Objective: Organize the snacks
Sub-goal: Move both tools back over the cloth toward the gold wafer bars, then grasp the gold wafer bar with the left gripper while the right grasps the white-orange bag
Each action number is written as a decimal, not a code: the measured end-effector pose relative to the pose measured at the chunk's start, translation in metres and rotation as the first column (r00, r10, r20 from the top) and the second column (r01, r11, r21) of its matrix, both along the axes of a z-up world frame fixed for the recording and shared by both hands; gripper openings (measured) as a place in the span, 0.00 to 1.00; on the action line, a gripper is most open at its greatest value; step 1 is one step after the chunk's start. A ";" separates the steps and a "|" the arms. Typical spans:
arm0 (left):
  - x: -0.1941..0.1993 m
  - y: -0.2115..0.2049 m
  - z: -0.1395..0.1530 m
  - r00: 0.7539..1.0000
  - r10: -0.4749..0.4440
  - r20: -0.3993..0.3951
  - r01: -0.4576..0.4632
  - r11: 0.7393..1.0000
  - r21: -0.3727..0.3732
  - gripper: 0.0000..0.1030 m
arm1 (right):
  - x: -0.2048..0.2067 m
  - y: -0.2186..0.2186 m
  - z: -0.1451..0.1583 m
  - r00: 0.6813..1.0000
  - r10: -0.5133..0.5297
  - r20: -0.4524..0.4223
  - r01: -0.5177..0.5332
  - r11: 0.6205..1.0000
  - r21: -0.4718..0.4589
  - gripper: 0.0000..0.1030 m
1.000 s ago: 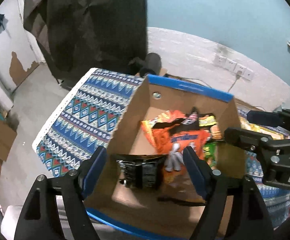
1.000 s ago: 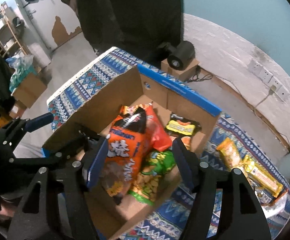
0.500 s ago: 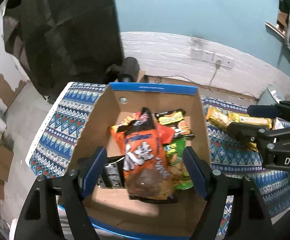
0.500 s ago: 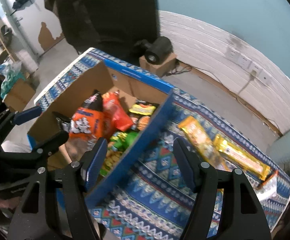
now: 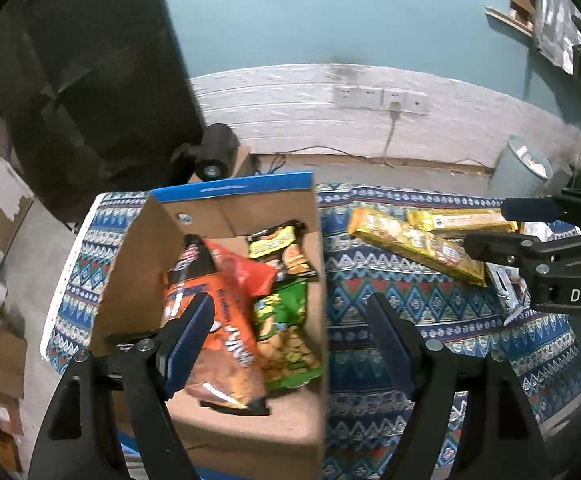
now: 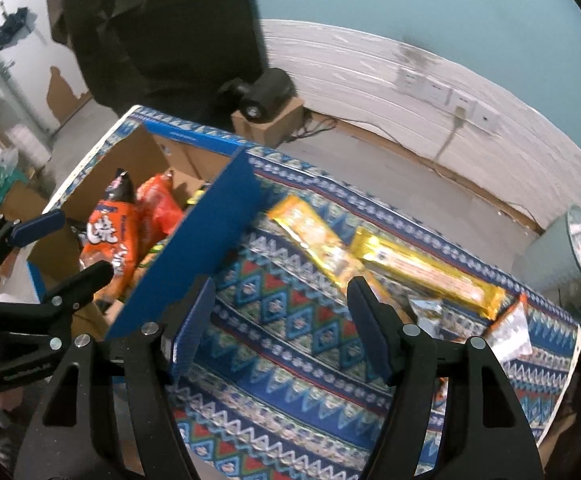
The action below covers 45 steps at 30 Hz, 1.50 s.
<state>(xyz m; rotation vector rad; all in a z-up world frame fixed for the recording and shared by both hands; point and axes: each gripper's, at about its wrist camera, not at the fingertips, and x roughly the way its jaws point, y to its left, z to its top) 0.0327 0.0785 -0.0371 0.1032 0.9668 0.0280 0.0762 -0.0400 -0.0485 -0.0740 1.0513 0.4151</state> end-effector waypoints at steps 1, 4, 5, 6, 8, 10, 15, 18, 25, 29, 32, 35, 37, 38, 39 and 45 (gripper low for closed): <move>0.001 -0.006 0.000 1.000 -0.009 -0.004 0.009 1.000 0.004 0.78 | -0.001 -0.007 -0.001 1.000 -0.011 -0.001 0.011 1.000 0.001 0.67; 0.007 -0.025 -0.004 0.999 -0.038 -0.016 0.038 0.999 0.015 0.78 | -0.003 -0.025 -0.002 0.999 -0.039 -0.006 0.039 0.999 0.004 0.67; 0.009 -0.030 -0.005 0.999 -0.046 -0.021 0.046 0.999 0.019 0.78 | -0.003 -0.032 -0.003 0.999 -0.048 -0.008 0.048 0.999 0.006 0.67; 0.010 -0.034 -0.007 0.998 -0.053 -0.026 0.053 0.998 0.021 0.78 | -0.003 -0.038 -0.003 0.998 -0.057 -0.008 0.057 0.998 0.008 0.68; 0.014 -0.046 -0.012 0.997 -0.071 -0.044 0.072 0.997 0.026 0.78 | -0.003 -0.048 -0.004 0.997 -0.071 -0.009 0.071 0.997 0.008 0.68; 0.018 -0.055 -0.016 0.995 -0.082 -0.059 0.084 0.996 0.029 0.78 | -0.003 -0.059 -0.006 0.996 -0.086 -0.007 0.086 0.996 0.004 0.69; 0.026 -0.074 -0.028 0.990 -0.100 -0.098 0.103 0.994 0.026 0.78 | -0.002 -0.088 -0.013 0.991 -0.133 -0.011 0.133 0.991 -0.003 0.71; 0.033 -0.086 -0.036 0.986 -0.106 -0.129 0.108 0.994 0.011 0.78 | -0.001 -0.106 -0.020 0.986 -0.163 -0.025 0.163 0.987 0.000 0.71; 0.052 -0.119 -0.052 0.978 -0.109 -0.178 0.113 0.993 0.014 0.78 | 0.001 -0.137 -0.036 0.977 -0.207 -0.048 0.207 0.978 -0.010 0.71; 0.069 -0.131 -0.063 0.975 -0.080 -0.207 0.082 0.997 0.000 0.78 | 0.002 -0.150 -0.044 0.972 -0.227 -0.055 0.226 0.974 -0.024 0.71; 0.081 -0.136 -0.072 0.973 -0.048 -0.226 0.048 0.999 -0.004 0.78 | 0.004 -0.161 -0.055 0.966 -0.246 -0.076 0.244 0.969 -0.030 0.71; 0.094 -0.140 -0.083 0.968 -0.006 -0.250 0.005 1.000 -0.003 0.78 | 0.008 -0.170 -0.065 0.960 -0.263 -0.094 0.260 0.965 -0.040 0.71; 0.101 -0.141 -0.088 0.964 0.021 -0.264 -0.025 1.000 -0.014 0.78 | 0.010 -0.175 -0.070 0.957 -0.272 -0.102 0.269 0.962 -0.043 0.71; 0.106 -0.142 -0.091 0.963 0.042 -0.268 -0.049 0.999 -0.020 0.78 | 0.011 -0.177 -0.072 0.955 -0.278 -0.107 0.275 0.960 -0.043 0.71; 0.111 -0.143 -0.093 0.961 0.055 -0.270 -0.064 0.998 -0.027 0.78 | 0.012 -0.181 -0.074 0.952 -0.283 -0.113 0.280 0.959 -0.041 0.71; 0.136 -0.152 -0.110 0.947 0.136 -0.290 -0.155 0.987 -0.043 0.78 | 0.012 -0.189 -0.076 0.951 -0.288 -0.117 0.285 0.958 -0.041 0.71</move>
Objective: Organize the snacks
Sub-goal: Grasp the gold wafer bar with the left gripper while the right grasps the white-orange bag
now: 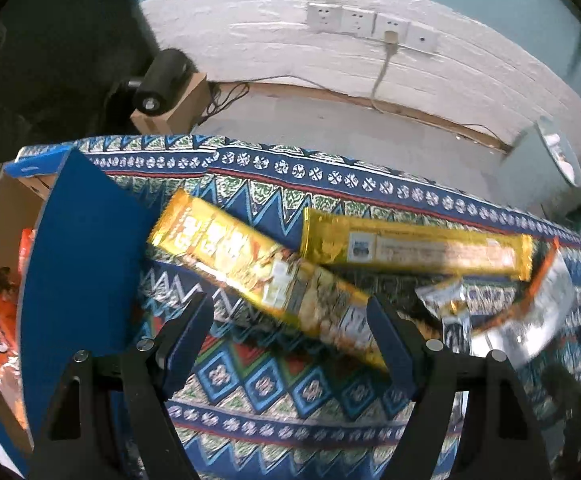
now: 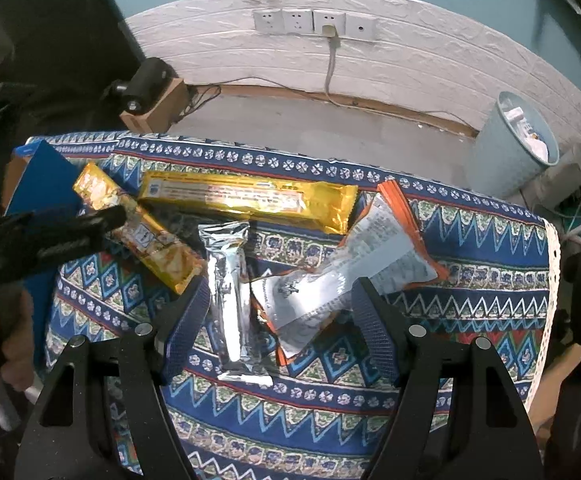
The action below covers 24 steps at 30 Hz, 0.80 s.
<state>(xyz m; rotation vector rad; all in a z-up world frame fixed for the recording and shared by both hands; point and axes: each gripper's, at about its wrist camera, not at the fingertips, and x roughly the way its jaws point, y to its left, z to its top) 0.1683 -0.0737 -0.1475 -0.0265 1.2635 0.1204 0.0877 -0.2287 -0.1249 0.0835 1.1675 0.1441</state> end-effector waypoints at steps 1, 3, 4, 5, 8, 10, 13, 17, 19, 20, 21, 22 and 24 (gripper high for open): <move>0.003 -0.002 -0.004 1.000 0.008 -0.007 -0.007 1.000 0.014 0.78 | 0.000 -0.001 0.000 1.000 0.001 0.000 -0.001 1.000 0.001 0.71; 0.007 -0.007 -0.012 1.000 0.004 -0.011 -0.003 0.999 0.045 0.78 | 0.000 -0.003 0.000 1.000 -0.001 0.000 0.001 1.000 0.001 0.71; 0.008 -0.010 -0.016 1.000 -0.005 -0.015 0.006 0.998 0.068 0.78 | 0.000 -0.005 -0.001 1.000 -0.002 0.000 0.002 1.000 0.003 0.71; 0.009 -0.013 -0.020 1.000 -0.015 -0.018 0.017 0.995 0.094 0.80 | -0.001 -0.006 0.000 1.000 -0.003 0.000 0.003 1.000 0.003 0.71; 0.011 -0.021 -0.023 0.999 -0.047 0.007 0.045 0.985 0.165 0.88 | -0.001 -0.010 -0.001 1.000 -0.016 -0.002 0.016 1.000 0.008 0.71; 0.011 -0.029 -0.023 0.997 -0.082 0.015 0.077 0.973 0.219 0.89 | -0.001 -0.012 0.000 1.000 -0.024 -0.001 0.024 1.000 0.011 0.71; 0.008 -0.043 -0.028 0.987 -0.158 -0.001 0.150 0.936 0.319 0.94 | 0.000 -0.013 0.002 1.000 -0.025 0.003 0.025 1.000 0.010 0.72; 0.012 -0.045 -0.030 0.989 -0.150 0.004 0.143 0.950 0.277 0.94 | -0.001 -0.015 -0.001 1.000 -0.027 -0.002 0.027 1.000 0.011 0.72; 0.013 -0.040 -0.030 0.993 -0.117 0.011 0.111 0.964 0.242 0.95 | -0.002 -0.015 -0.001 1.000 -0.028 -0.005 0.028 1.000 0.010 0.72; 0.013 -0.039 -0.030 0.994 -0.106 0.015 0.101 0.970 0.219 0.95 | -0.002 -0.015 -0.001 1.000 -0.027 -0.005 0.027 1.000 0.009 0.72; 0.012 -0.039 -0.030 0.994 -0.110 0.012 0.106 0.976 0.191 0.94 | -0.002 -0.014 0.000 1.000 -0.024 -0.005 0.024 1.000 0.008 0.72; 0.011 -0.039 -0.032 0.993 -0.117 -0.001 0.115 0.979 0.165 0.94 | -0.003 -0.014 0.000 1.000 -0.020 -0.005 0.020 1.000 0.007 0.72; 0.008 -0.043 -0.037 0.990 -0.141 -0.029 0.144 0.970 0.195 0.94 | -0.004 -0.012 0.000 1.000 -0.015 -0.006 0.015 1.000 0.004 0.72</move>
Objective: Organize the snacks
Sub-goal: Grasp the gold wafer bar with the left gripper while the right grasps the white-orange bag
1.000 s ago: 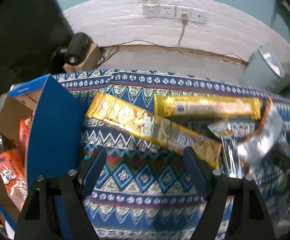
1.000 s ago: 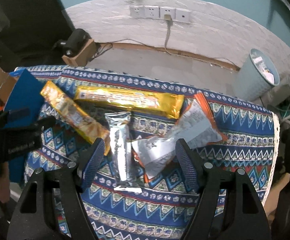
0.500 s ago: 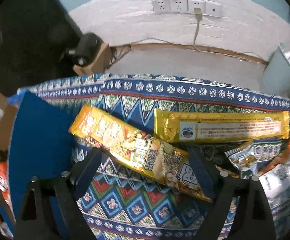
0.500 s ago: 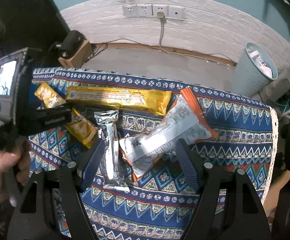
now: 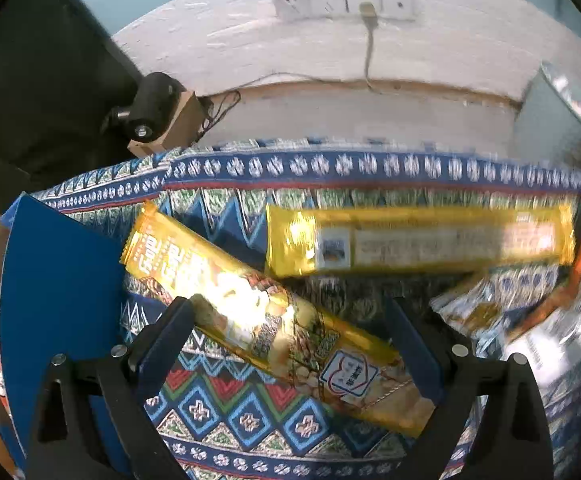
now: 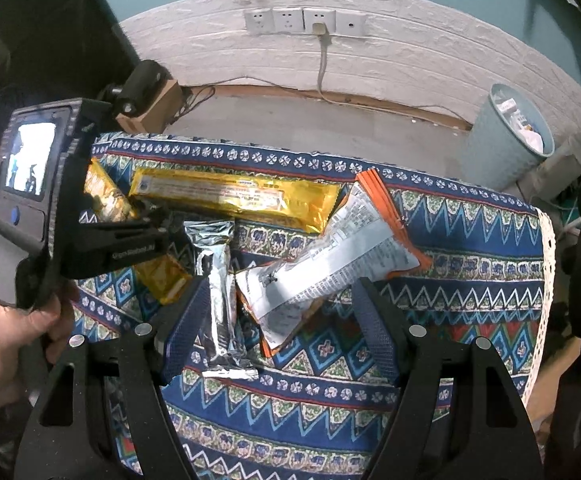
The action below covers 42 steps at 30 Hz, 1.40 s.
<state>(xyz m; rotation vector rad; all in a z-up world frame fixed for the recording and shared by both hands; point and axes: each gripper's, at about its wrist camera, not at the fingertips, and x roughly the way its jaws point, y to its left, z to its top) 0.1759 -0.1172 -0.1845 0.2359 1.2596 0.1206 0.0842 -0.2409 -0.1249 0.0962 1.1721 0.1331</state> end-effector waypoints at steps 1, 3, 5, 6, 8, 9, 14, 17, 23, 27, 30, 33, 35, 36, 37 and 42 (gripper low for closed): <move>-0.003 -0.004 -0.003 1.000 -0.024 -0.005 0.024 0.999 0.031 0.94 | 0.000 0.001 0.000 1.000 0.003 -0.001 -0.003 1.000 -0.001 0.72; -0.012 -0.009 -0.007 0.998 -0.062 -0.021 0.064 0.996 0.068 0.94 | -0.001 0.001 0.001 1.000 0.003 0.001 -0.003 1.000 -0.003 0.72; -0.022 -0.010 -0.009 0.996 -0.084 -0.037 0.087 0.993 0.080 0.94 | -0.002 0.001 0.001 1.000 0.002 0.004 -0.002 1.000 -0.005 0.72; -0.026 -0.009 -0.010 0.995 -0.088 -0.047 0.092 0.993 0.079 0.94 | -0.002 0.000 0.002 1.000 0.000 0.005 0.000 1.000 -0.006 0.72; -0.037 -0.004 -0.012 0.994 -0.090 -0.067 0.095 0.992 0.078 0.94 | -0.003 -0.002 0.001 1.000 -0.009 0.003 0.009 1.000 -0.011 0.72; -0.042 0.000 -0.013 0.993 -0.090 -0.077 0.096 0.992 0.078 0.94 | -0.003 -0.003 0.000 1.000 -0.015 0.001 0.015 1.000 -0.013 0.73; -0.055 0.019 -0.009 0.992 -0.082 -0.092 0.089 0.993 0.079 0.94 | -0.001 -0.012 -0.014 0.996 -0.079 -0.031 0.079 0.997 0.004 0.74; -0.054 0.032 -0.006 0.994 -0.057 -0.089 0.063 0.996 0.064 0.94 | 0.002 -0.017 -0.024 0.990 -0.133 -0.055 0.133 0.991 0.012 0.74; -0.044 0.050 -0.010 0.994 -0.020 -0.103 0.019 1.000 -0.009 0.94 | 0.014 -0.028 -0.042 0.965 -0.242 -0.097 0.251 0.963 0.093 0.74; -0.033 0.064 -0.016 0.995 -0.018 -0.098 0.015 1.000 -0.027 0.94 | 0.020 -0.028 -0.056 0.951 -0.282 -0.127 0.294 0.952 0.089 0.74; -0.023 0.070 -0.019 0.996 -0.014 -0.093 0.011 0.999 -0.041 0.93 | 0.025 -0.027 -0.067 0.942 -0.299 -0.150 0.314 0.945 0.089 0.74; -0.018 0.074 -0.018 0.997 -0.034 -0.071 0.031 0.999 -0.041 0.85 | 0.029 -0.023 -0.074 0.941 -0.301 -0.155 0.316 0.946 0.079 0.74; -0.018 0.066 -0.016 0.996 -0.062 -0.060 0.060 0.997 -0.045 0.73 | 0.031 -0.018 -0.077 0.948 -0.280 -0.154 0.292 0.955 0.062 0.74; -0.018 0.065 -0.014 0.996 -0.077 -0.055 0.074 0.996 -0.050 0.68 | 0.031 -0.016 -0.077 0.952 -0.267 -0.153 0.277 0.959 0.051 0.71; -0.018 0.062 -0.015 0.994 -0.092 -0.052 0.090 0.995 -0.052 0.61 | 0.031 -0.013 -0.077 0.957 -0.248 -0.151 0.256 0.966 0.035 0.59; -0.027 0.053 -0.014 0.988 -0.150 -0.037 0.148 0.987 -0.055 0.42 | 0.027 0.002 -0.076 0.981 -0.124 -0.147 0.116 0.991 -0.065 0.48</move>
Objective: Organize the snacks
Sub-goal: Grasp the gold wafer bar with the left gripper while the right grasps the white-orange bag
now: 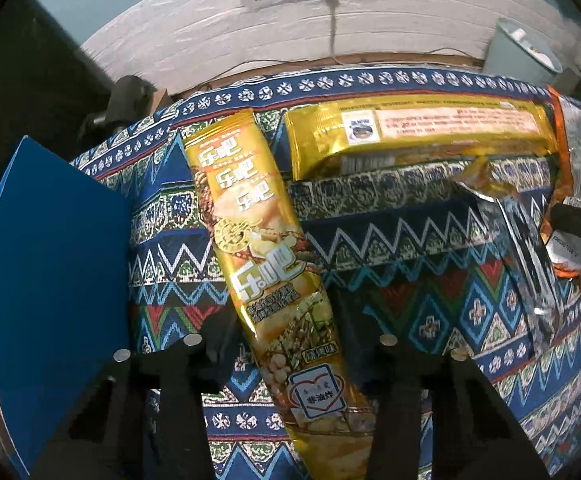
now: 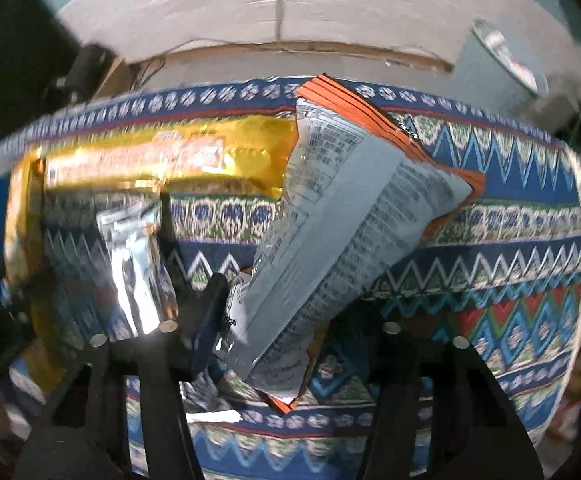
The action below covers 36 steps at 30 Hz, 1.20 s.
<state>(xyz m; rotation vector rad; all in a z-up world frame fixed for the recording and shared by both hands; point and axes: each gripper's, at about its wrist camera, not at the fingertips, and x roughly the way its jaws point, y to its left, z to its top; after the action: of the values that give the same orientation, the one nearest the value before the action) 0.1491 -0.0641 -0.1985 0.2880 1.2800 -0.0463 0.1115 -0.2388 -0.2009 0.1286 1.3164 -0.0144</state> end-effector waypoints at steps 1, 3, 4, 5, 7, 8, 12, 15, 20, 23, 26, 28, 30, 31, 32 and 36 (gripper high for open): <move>-0.003 0.000 0.000 1.000 -0.007 0.004 0.007 1.000 -0.004 0.39 | -0.003 0.002 0.000 1.000 0.016 -0.001 -0.016 1.000 -0.021 0.45; -0.009 0.002 0.002 1.000 -0.002 0.003 0.002 1.000 -0.018 0.36 | -0.009 0.004 0.002 0.999 0.042 -0.002 -0.042 0.998 -0.055 0.42; -0.010 0.005 0.003 1.000 0.002 0.001 -0.002 1.000 -0.028 0.34 | -0.011 0.005 0.003 0.999 0.051 -0.001 -0.051 0.997 -0.064 0.40; -0.013 0.007 0.004 1.000 0.006 -0.001 -0.006 0.999 -0.040 0.33 | -0.015 0.005 0.004 0.998 0.057 0.002 -0.057 0.996 -0.071 0.39; -0.014 0.012 0.005 1.000 0.016 -0.004 -0.016 0.998 -0.060 0.32 | -0.023 0.006 0.006 0.997 0.082 0.005 -0.081 0.992 -0.092 0.36; -0.016 0.014 0.006 1.000 0.020 -0.005 -0.020 0.997 -0.068 0.31 | -0.025 0.009 0.007 0.996 0.089 0.007 -0.088 0.991 -0.100 0.36; -0.026 0.019 0.011 1.000 0.017 0.010 -0.016 0.997 -0.082 0.31 | -0.035 0.012 0.016 0.993 0.118 0.027 -0.114 0.988 -0.099 0.34; -0.034 0.019 0.019 0.999 0.001 0.036 0.001 0.997 -0.072 0.31 | -0.038 0.016 0.024 0.990 0.133 0.045 -0.127 0.986 -0.111 0.34; -0.054 0.020 0.035 0.997 -0.026 0.075 0.030 0.998 -0.051 0.31 | -0.045 0.020 0.038 0.985 0.153 0.075 -0.144 0.983 -0.117 0.34; -0.061 0.019 0.045 0.994 -0.039 0.097 0.043 0.998 -0.041 0.31 | -0.047 0.022 0.046 0.983 0.162 0.091 -0.151 0.981 -0.118 0.34; -0.071 0.019 0.059 0.992 -0.041 0.121 0.047 0.998 -0.047 0.31 | -0.050 0.026 0.056 0.980 0.170 0.107 -0.158 0.981 -0.113 0.34; -0.075 0.023 0.068 0.990 -0.039 0.139 0.046 0.998 -0.051 0.31 | -0.052 0.030 0.063 0.976 0.180 0.120 -0.167 0.979 -0.115 0.34; -0.082 0.024 0.076 0.987 -0.036 0.159 0.044 0.998 -0.051 0.31 | -0.053 0.035 0.068 0.972 0.196 0.131 -0.180 0.976 -0.121 0.34; -0.084 0.026 0.081 0.985 -0.035 0.170 0.044 0.998 -0.049 0.31 | -0.054 0.039 0.072 0.969 0.206 0.137 -0.189 0.974 -0.126 0.34; -0.085 0.028 0.085 0.983 -0.034 0.178 0.043 0.998 -0.048 0.31 | -0.055 0.042 0.075 0.966 0.217 0.143 -0.199 0.971 -0.131 0.34; -0.090 0.036 0.101 0.978 -0.022 0.209 0.034 0.998 -0.055 0.31 | -0.060 0.055 0.085 0.954 0.249 0.166 -0.228 0.964 -0.135 0.34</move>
<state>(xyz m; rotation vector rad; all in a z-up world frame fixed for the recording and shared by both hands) 0.0593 -0.0285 -0.0976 0.2536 1.0648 -0.0757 0.0513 -0.1841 -0.1155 -0.1264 1.1383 0.1252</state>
